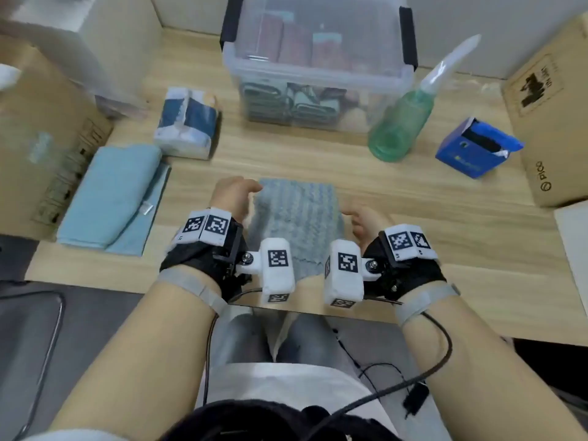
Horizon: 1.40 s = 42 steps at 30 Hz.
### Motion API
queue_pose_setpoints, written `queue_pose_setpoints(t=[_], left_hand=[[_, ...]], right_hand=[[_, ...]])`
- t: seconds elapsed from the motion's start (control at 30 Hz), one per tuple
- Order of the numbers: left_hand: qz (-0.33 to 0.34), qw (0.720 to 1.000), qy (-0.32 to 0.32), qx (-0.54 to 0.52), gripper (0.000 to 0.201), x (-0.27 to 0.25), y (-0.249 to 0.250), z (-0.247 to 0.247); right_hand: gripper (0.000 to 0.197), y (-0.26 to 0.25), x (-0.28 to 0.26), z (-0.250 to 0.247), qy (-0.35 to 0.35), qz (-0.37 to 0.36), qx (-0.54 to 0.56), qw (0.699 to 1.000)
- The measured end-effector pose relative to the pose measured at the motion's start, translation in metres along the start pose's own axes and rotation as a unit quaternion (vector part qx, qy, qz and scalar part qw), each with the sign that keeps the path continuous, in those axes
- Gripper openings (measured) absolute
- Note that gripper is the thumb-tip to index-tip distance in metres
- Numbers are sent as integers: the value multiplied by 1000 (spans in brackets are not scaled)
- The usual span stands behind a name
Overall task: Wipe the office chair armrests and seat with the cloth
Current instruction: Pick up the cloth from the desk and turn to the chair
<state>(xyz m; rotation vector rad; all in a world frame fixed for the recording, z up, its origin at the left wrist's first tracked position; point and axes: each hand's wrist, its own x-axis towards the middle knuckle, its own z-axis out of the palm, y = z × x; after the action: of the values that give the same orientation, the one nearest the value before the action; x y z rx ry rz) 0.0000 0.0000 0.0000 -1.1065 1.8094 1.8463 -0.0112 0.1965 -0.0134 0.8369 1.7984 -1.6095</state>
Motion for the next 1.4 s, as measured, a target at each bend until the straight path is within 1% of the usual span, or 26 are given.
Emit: queue_pose_setpoints(t=[0.03, 0.07, 0.1, 0.13, 0.17, 0.2, 0.23, 0.27, 0.3, 0.37, 0.43, 0.47, 0.53, 0.63, 0.67, 0.77, 0.8, 0.87, 0.93, 0.97, 1.0, 1.07, 1.13, 1.23, 1.33, 1.4], left_hand=[[-7, 1000, 3, 4, 4, 1, -7, 0], [-8, 1000, 0, -2, 9, 2, -14, 0], [-30, 999, -18, -22, 15, 5, -26, 0], [-57, 996, -41, -55, 16, 2, -36, 0], [-77, 992, -58, -84, 14, 0, -44, 2], [-94, 987, -74, -110, 12, -5, -49, 2], [-104, 982, -83, -130, 9, -9, -55, 1], [-107, 982, -87, -129, 10, -12, -60, -1], [-103, 981, -93, -135, 12, -15, -65, -4], [-113, 971, -117, -173, 21, -23, -73, -14], [-102, 966, -126, -200, 35, -29, -82, -26], [-88, 969, -112, -201, 34, -32, -88, -35], [-60, 971, -68, -220, 26, -41, -101, -56], [-55, 956, -30, -288, 24, -58, -136, -94], [-56, 951, -10, -304, 25, -67, -150, -106], [-45, 930, 57, -360, 39, -97, -195, -141], [-42, 922, 83, -376, 40, -110, -210, -150], [-46, 895, 152, -416, 42, -139, -244, -169], [-47, 861, 223, -455, 49, -168, -279, -185], [-47, 845, 247, -473, 52, -183, -294, -191], [-47, 829, 264, -490, 53, -196, -309, -197], [-40, 798, 289, -527, 46, -223, -337, -206], [-31, 766, 316, -560, 42, -247, -361, -215], [-21, 723, 349, -596, 40, -275, -394, -225], [-8, 674, 383, -631, 30, -296, -422, -233], [-7, 632, 416, -653, 27, -306, -440, -239]], right_hand=[[37, 4, 0, 4, -2, 5, -3, 1000], [29, 8, 1, 6, -7, -7, -7, 1000], [12, 15, 4, 8, -17, -1, -7, 1000], [3, 20, 6, 11, -19, 7, 0, 1000], [10, 24, 10, 13, -17, 8, 0, 1000], [14, 28, 12, 15, -13, 3, -6, 1000], [14, 30, 13, 18, -15, -5, -16, 1000], [13, 32, 14, 22, -28, -10, -23, 999], [13, 34, 13, 26, -48, -1, -27, 998], [24, 38, 4, 37, -104, 39, -14, 994], [32, 42, -5, 51, -162, 71, 15, 984], [34, 44, -9, 58, -187, 84, 33, 978], [39, 48, -21, 76, -235, 106, 53, 965], [38, 63, -41, 111, -300, 136, 30, 944], [40, 70, -49, 124, -315, 141, 12, 938], [41, 102, -74, 165, -342, 149, -62, 926], [42, 115, -86, 177, -355, 156, -83, 918], [44, 144, -111, 198, -389, 174, -135, 894], [42, 172, -136, 217, -425, 184, -182, 868], [41, 185, -148, 226, -442, 181, -207, 854], [40, 197, -159, 235, -459, 174, -237, 838], [39, 222, -185, 253, -495, 163, -296, 800], [37, 247, -208, 270, -516, 161, -336, 771], [34, 283, -234, 295, -532, 155, -391, 735], [34, 320, -252, 324, -549, 155, -458, 682], [35, 345, -263, 345, -555, 165, -505, 640]])
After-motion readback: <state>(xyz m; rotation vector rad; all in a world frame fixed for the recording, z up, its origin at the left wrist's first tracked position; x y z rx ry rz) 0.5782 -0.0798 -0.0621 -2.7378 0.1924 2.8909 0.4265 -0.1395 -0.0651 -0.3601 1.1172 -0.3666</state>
